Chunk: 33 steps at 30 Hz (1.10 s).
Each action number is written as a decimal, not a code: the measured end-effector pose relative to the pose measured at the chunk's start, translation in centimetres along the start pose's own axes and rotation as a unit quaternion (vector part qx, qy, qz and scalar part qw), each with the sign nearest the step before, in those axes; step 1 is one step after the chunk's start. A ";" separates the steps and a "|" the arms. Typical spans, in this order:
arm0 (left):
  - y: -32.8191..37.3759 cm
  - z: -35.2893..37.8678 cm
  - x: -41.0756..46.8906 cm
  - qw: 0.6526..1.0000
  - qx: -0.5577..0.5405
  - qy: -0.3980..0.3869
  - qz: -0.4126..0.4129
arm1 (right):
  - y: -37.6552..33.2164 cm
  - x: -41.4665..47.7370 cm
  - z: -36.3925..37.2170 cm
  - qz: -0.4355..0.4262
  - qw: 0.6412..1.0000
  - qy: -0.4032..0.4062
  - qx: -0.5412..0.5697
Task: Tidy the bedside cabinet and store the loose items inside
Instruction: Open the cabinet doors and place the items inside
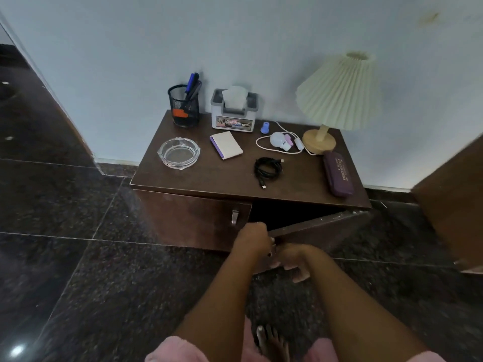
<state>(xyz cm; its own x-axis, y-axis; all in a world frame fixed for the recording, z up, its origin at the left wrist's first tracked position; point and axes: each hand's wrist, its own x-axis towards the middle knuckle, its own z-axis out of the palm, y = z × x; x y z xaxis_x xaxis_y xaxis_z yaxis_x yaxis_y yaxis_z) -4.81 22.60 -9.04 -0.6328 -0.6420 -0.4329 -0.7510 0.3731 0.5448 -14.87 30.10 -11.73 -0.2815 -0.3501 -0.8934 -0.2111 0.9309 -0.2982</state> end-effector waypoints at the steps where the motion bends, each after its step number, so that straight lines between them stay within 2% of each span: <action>1: 0.7 0.3 -0.7 0.999 0.051 -0.018 0.005 | 0.9 -0.7 0.1 0.002 1.000 -0.006 -0.001; 4: 3.0 2.4 -3.5 0.991 0.117 -0.058 0.018 | 3.5 -3.3 0.1 0.000 1.000 -0.007 -0.002; 8: 5.5 6.1 -6.5 0.987 0.116 -0.099 0.044 | 7.4 -6.0 -1.4 0.033 0.999 -0.019 -0.014; 10: 6.9 8.2 -7.7 0.987 0.069 -0.135 0.045 | 9.5 -6.9 -2.9 0.059 0.996 -0.008 0.063; 13: 9.3 11.2 -9.3 0.983 -0.021 -0.178 0.052 | 11.7 -7.5 -5.2 0.057 0.973 0.074 0.210; 14: 10.1 12.1 -9.6 0.980 -0.048 -0.184 0.060 | 11.9 -8.0 -5.5 0.060 0.976 0.087 0.192; 16: 11.3 13.6 -10.0 0.972 -0.080 -0.206 0.085 | 12.5 -8.1 -5.8 0.069 0.984 0.146 0.077; 18: 12.3 14.7 -10.2 0.958 -0.106 -0.242 0.115 | 13.4 -7.7 -6.3 0.084 0.968 0.238 -0.002; 21: 13.3 15.5 -10.6 0.933 -0.159 -0.292 0.138 | 14.6 -7.5 -7.2 0.105 0.944 0.312 -0.016; 24: 13.5 16.0 -9.7 0.934 -0.188 -0.273 0.135 | 14.8 -6.7 -7.6 0.120 0.932 0.342 0.024; 28: 13.0 15.6 -7.2 0.944 -0.227 -0.224 0.090 | 13.8 -5.6 -7.4 0.112 0.908 0.401 0.057; 33: 12.3 14.9 -6.0 0.935 -0.266 -0.219 0.082 | 13.7 -5.2 -7.5 0.141 0.886 0.435 0.074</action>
<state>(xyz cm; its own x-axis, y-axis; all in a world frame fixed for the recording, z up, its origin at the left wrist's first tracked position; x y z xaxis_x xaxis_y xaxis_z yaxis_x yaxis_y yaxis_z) -13.06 41.00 -10.50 -0.8355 -0.2265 -0.5006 -0.5103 -0.0182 0.8598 -23.31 43.89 -8.68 -0.9325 0.0098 -0.3610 0.0886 0.9753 -0.2025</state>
